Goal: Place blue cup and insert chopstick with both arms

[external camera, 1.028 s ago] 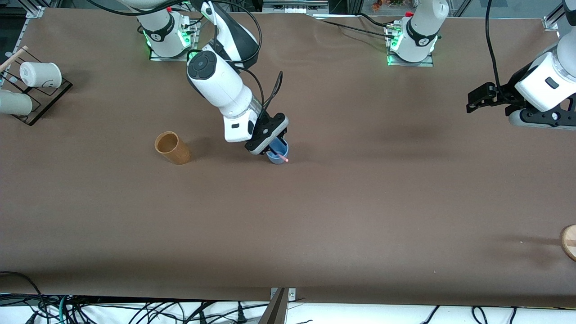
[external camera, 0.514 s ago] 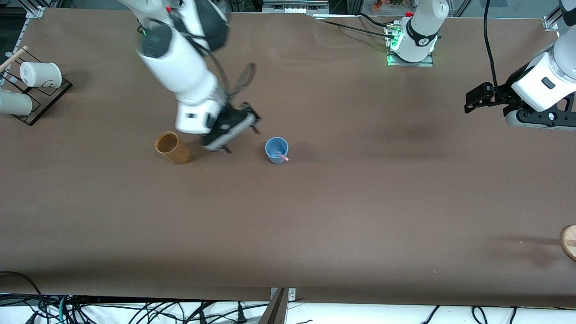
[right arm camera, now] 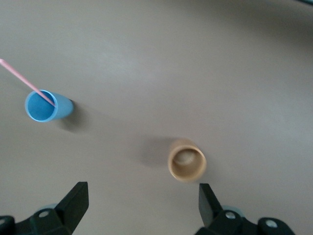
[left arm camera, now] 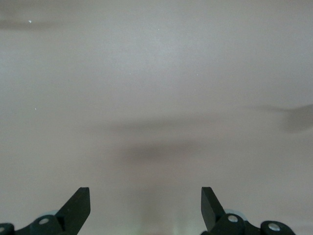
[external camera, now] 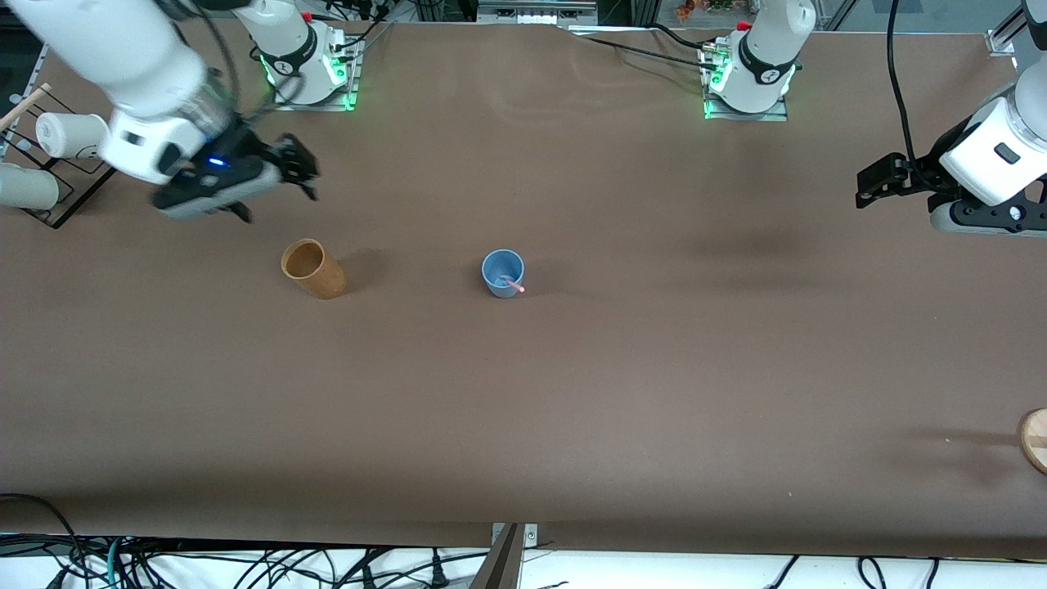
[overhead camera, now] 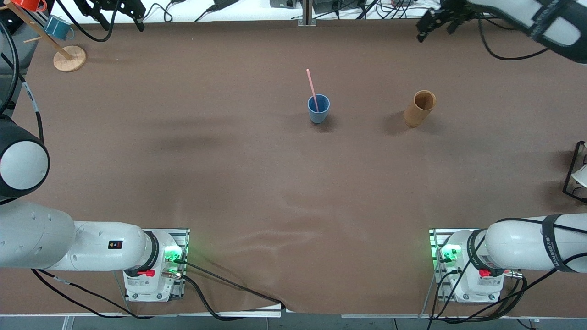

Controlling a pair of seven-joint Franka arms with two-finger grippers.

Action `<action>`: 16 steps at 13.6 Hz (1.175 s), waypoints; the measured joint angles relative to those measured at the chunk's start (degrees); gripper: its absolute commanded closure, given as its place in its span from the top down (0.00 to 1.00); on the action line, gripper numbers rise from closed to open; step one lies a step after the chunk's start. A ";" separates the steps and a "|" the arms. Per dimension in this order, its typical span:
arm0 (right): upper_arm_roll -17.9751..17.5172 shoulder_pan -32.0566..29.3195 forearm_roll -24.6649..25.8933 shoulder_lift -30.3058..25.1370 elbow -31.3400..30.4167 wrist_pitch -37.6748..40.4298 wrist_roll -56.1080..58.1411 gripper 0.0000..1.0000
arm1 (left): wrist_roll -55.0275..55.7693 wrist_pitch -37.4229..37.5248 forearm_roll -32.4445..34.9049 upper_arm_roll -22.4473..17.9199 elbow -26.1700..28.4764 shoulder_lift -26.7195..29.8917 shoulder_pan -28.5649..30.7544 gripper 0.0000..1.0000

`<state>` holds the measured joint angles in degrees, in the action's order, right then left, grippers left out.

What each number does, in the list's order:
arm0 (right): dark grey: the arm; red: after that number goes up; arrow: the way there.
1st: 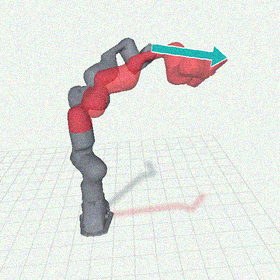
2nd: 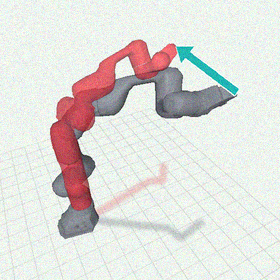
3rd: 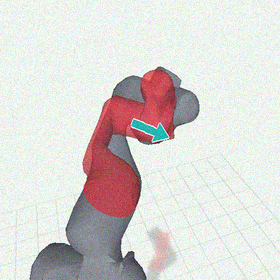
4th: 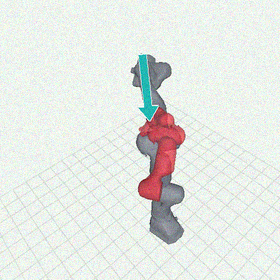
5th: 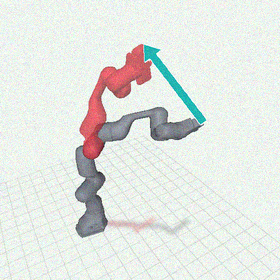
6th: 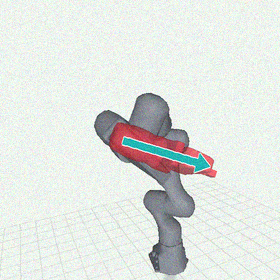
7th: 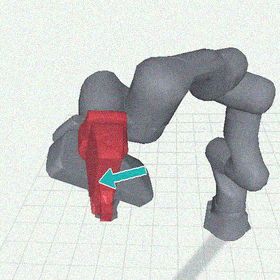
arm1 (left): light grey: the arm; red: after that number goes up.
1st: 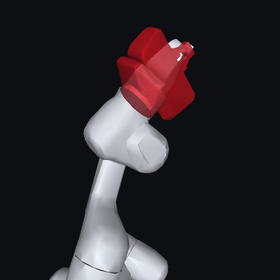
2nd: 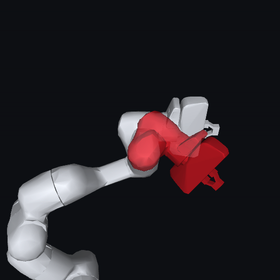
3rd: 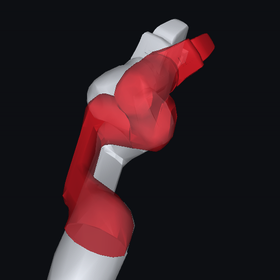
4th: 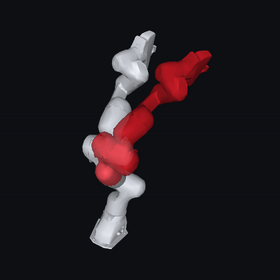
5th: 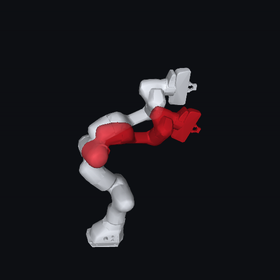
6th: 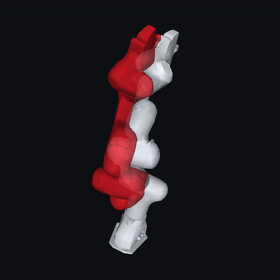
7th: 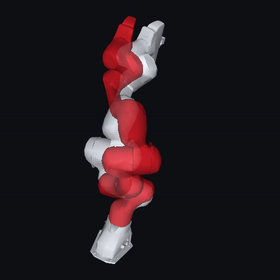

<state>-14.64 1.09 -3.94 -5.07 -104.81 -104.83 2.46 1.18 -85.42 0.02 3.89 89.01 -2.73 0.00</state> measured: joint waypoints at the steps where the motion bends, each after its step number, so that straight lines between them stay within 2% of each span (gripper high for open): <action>1: 2.04 -0.05 0.04 -0.67 -0.21 1.55 0.65 1.00 | 0.00 0.00 0.00 0.02 0.00 0.00 0.00 1.00; 4: 8.74 -0.22 0.11 -0.83 -0.28 3.86 6.20 1.00 | 0.00 -0.01 0.00 0.06 -0.01 0.00 -0.03 1.00; 6: 11.37 -0.38 0.11 -0.83 -0.10 6.22 8.10 1.00 | 0.00 -0.01 0.00 0.06 -0.01 -0.01 -0.02 1.00; 9: 11.55 -0.29 0.95 -0.86 1.54 10.07 8.14 1.00 | 0.00 -0.01 0.00 0.05 -0.01 -0.10 -0.02 1.00; 16: 11.43 -0.26 2.61 -0.86 2.35 10.66 8.14 1.00 | 0.00 -0.10 0.00 0.05 -0.19 -0.13 -0.01 1.00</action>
<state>-3.21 0.84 -1.32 -5.93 -102.46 -94.17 10.60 1.18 -85.51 0.02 3.94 88.82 -2.85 -0.02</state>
